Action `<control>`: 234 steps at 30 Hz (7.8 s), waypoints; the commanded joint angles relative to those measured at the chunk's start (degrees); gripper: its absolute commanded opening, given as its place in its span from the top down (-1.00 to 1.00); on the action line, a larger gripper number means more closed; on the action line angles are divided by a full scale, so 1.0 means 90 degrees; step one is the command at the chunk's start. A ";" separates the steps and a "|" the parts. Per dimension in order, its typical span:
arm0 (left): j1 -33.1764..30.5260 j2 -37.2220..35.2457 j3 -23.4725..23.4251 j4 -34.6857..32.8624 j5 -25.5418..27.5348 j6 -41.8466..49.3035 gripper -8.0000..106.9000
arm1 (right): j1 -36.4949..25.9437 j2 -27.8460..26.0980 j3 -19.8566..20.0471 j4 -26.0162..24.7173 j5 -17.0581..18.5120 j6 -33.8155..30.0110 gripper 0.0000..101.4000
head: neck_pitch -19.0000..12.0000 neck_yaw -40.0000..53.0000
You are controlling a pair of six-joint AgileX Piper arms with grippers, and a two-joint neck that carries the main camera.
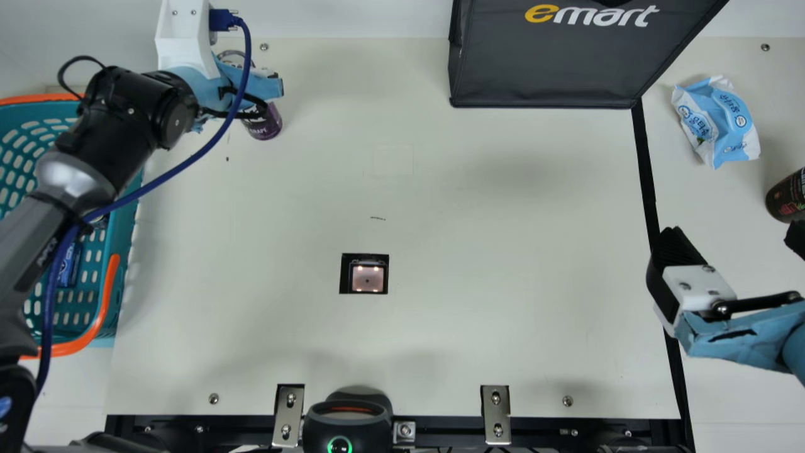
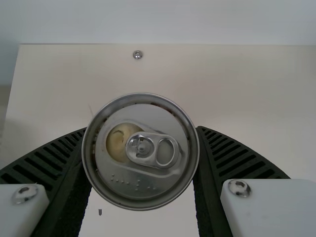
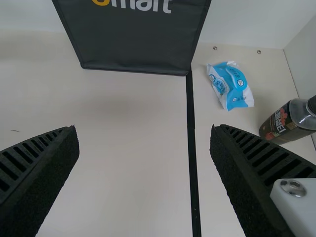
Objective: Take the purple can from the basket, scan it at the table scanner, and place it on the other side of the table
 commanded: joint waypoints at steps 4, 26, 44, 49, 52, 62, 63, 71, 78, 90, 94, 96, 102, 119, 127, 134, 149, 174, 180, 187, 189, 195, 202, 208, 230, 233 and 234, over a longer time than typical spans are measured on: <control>-0.0022 -0.0337 0.0313 0.0083 -0.0071 -0.0160 1.00 | 0.0000 0.0000 0.0000 0.0000 0.0000 0.0000 -0.87 | -0.0194 0.0010; -0.0990 -0.3069 0.2324 0.1045 0.0496 -0.2029 1.00 | 0.0000 0.0000 0.0000 0.0000 0.0000 0.0000 -0.87 | -0.0194 0.0010; -0.3159 -0.4473 0.2971 0.2231 0.2037 -0.4321 1.00 | 0.0000 0.0000 0.0000 0.0000 0.0000 0.0000 -0.87 | -0.0194 0.0010; -0.3937 -0.4518 0.2980 0.2403 0.2365 -0.4904 1.00 | 0.0000 0.0000 0.0000 0.0000 0.0000 0.0000 -0.87 | -0.0194 0.0010; -0.4389 -0.4455 0.2957 0.2469 0.2515 -0.5225 1.00 | 0.0000 0.0000 0.0000 0.0000 0.0000 0.0000 -0.87 | -0.0194 0.0010; -0.5619 -0.4077 0.2843 0.2629 0.2823 -0.6104 1.00 | 0.0000 0.0000 0.0000 0.0000 0.0000 0.0000 -0.87 | -0.0194 0.0010; -0.5724 -0.4031 0.2836 0.2646 0.2844 -0.6184 1.00 | 0.0000 0.0000 0.0000 0.0000 0.0000 0.0000 -0.87 | -0.0194 0.0010; -0.6466 -0.3664 0.2885 0.2810 0.2922 -0.6854 1.00 | 0.0000 0.0000 0.0000 0.0000 0.0000 0.0000 -0.87 | -0.0194 0.0010; -0.7045 -0.3384 0.2926 0.2967 0.3002 -0.7425 1.00 | 0.0000 0.0000 0.0000 0.0000 0.0000 0.0000 -0.87 | -0.0194 0.0010; -0.8036 -0.3246 0.2823 0.3341 0.3609 -0.8216 1.00 | 0.0000 0.0000 0.0000 0.0000 0.0000 0.0000 -0.87 | -0.0194 0.0010; -0.8327 -0.3278 0.2711 0.3457 0.3920 -0.8348 1.00 | 0.0000 0.0000 0.0000 0.0000 0.0000 0.0000 -0.87 | -0.0194 0.0010; -0.8459 -0.3294 0.2656 0.3499 0.4066 -0.8396 1.00 | 0.0000 0.0000 0.0000 0.0000 0.0000 0.0000 -0.87 | -0.0194 0.0010; -0.8620 -0.3330 0.2632 0.3593 0.4243 -0.8455 1.00 | 0.0000 0.0000 0.0000 0.0000 0.0000 0.0000 -0.87 | -0.0194 0.0010; -0.8781 -0.3321 0.3034 0.3804 0.4243 -0.8817 1.00 | 0.0000 0.0000 0.0000 0.0000 0.0000 0.0000 -0.87 | -0.0194 0.0010; -0.8782 -0.3201 0.3103 0.3891 0.4149 -0.8902 1.00 | 0.0000 0.0000 0.0000 0.0000 0.0000 0.0000 -0.87 | -0.0194 0.0010; -0.8573 -0.3354 0.3197 0.3923 0.3902 -0.8548 1.00 | 0.0000 0.0000 0.0000 0.0000 0.0000 0.0000 -0.87 | -0.0194 0.0010; -0.7501 -0.4100 0.3661 0.3618 0.2392 -0.6363 1.00 | 0.0000 0.0000 0.0000 0.0000 0.0000 0.0000 -0.87 | -0.0194 0.0010; -0.6161 -0.4858 0.3835 0.1265 0.0980 -0.1552 1.00 | 0.0000 0.0000 0.0000 0.0000 0.0000 0.0000 -0.87 | -0.0194 0.0010; -0.5869 -0.4959 0.3889 0.0535 0.0834 -0.0318 1.00 | 0.0000 0.0000 0.0000 0.0000 0.0000 0.0000 -0.87 | -0.0194 0.0010; -0.5486 -0.5017 0.3996 -0.0317 0.0749 0.1069 1.00 | 0.0000 0.0000 0.0000 0.0000 0.0000 0.0000 -0.87 | -0.0194 0.0010; -0.5362 -0.5024 0.4024 -0.0593 0.0712 0.1472 1.00 | 0.0000 0.0000 0.0000 0.0000 0.0000 0.0000 -0.87 | -0.0194 0.0010; -0.5073 -0.4984 0.4041 -0.1373 0.0655 0.2654 1.00 | 0.0000 0.0000 0.0000 0.0000 0.0000 0.0000 -0.87 | -0.0194 0.0010; -0.4648 -0.4841 0.3927 -0.2364 0.0724 0.4167 1.00 | 0.0000 0.0000 0.0000 0.0000 0.0000 0.0000 -0.87 | -0.0194 0.0010; -0.4109 -0.4748 0.3658 -0.3189 0.1016 0.5482 1.00 | 0.0000 0.0000 0.0000 0.0000 0.0000 0.0000 -0.87 | -0.0194 0.0010; -0.1562 -0.3948 0.3180 -0.5650 0.2368 0.9682 1.00 | 0.0000 0.0000 0.0000 0.0000 0.0000 0.0000 -0.87 | -0.0194 0.0010; -0.1316 -0.3762 0.3183 -0.5868 0.2372 1.0019 1.00 | 0.0000 0.0000 0.0000 0.0000 0.0000 0.0000 -0.87 | -0.0194 0.0010; -0.1248 -0.3702 0.3186 -0.5938 0.2370 1.0122 1.00 | 0.0000 0.0000 0.0000 0.0000 0.0000 0.0000 -0.87 | -0.0194 0.0010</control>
